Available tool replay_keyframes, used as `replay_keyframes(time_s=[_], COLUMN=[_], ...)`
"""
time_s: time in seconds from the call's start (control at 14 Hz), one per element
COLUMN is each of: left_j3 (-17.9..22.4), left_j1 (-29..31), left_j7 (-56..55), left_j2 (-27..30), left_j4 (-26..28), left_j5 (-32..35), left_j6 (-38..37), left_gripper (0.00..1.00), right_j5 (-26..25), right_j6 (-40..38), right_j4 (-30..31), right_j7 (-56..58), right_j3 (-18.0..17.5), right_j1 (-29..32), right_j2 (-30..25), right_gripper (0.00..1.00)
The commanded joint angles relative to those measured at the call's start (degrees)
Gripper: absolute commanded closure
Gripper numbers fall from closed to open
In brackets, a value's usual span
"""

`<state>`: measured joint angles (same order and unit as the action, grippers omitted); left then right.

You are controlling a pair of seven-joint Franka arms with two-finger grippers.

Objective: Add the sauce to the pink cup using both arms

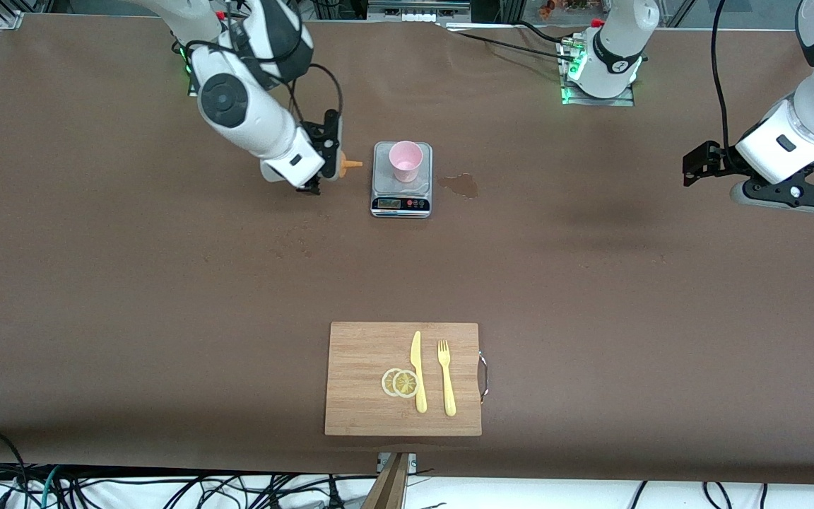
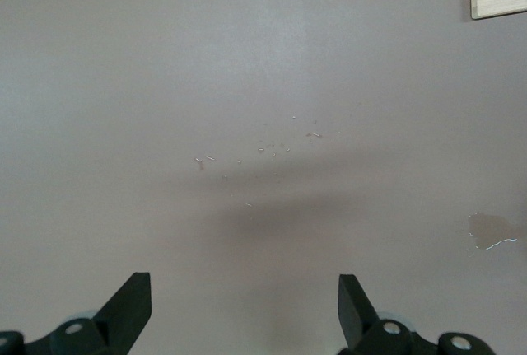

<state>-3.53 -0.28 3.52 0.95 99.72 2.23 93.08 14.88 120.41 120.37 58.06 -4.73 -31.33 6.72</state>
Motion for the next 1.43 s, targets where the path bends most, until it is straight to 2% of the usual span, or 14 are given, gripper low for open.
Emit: replay_keyframes(time_s=[0.0, 0.07, 0.5, 1.36], left_j3=[-0.3, -0.7, -0.7, -1.0], left_j1=[0.4, 0.0, 0.7, 2.7], left_j7=[-1.5, -2.4, -5.8, -8.0], left_j2=[0.5, 0.5, 0.9, -2.1], left_j4=[-2.6, -3.2, -3.9, -8.6], left_j5=[-1.4, -4.2, -6.0, -6.7], left_j6=[-3.9, -3.9, -4.6, -7.9], left_gripper=[0.00, 0.00, 0.00, 0.00], right_j5=[-3.5, -4.9, -10.8, -18.9], right_j6=[1.5, 1.5, 0.7, -12.5], right_j4=[0.7, 0.2, -1.4, -10.0], right_j7=[-7.5, -10.1, -20.4, -27.9], right_j3=[0.2, 0.2, 0.1, -1.2], right_j1=[-4.1, -5.6, -10.8, -14.7], right_j2=[0.6, 1.4, 4.6, 9.5], right_gripper=[0.96, 0.95, 0.95, 0.95])
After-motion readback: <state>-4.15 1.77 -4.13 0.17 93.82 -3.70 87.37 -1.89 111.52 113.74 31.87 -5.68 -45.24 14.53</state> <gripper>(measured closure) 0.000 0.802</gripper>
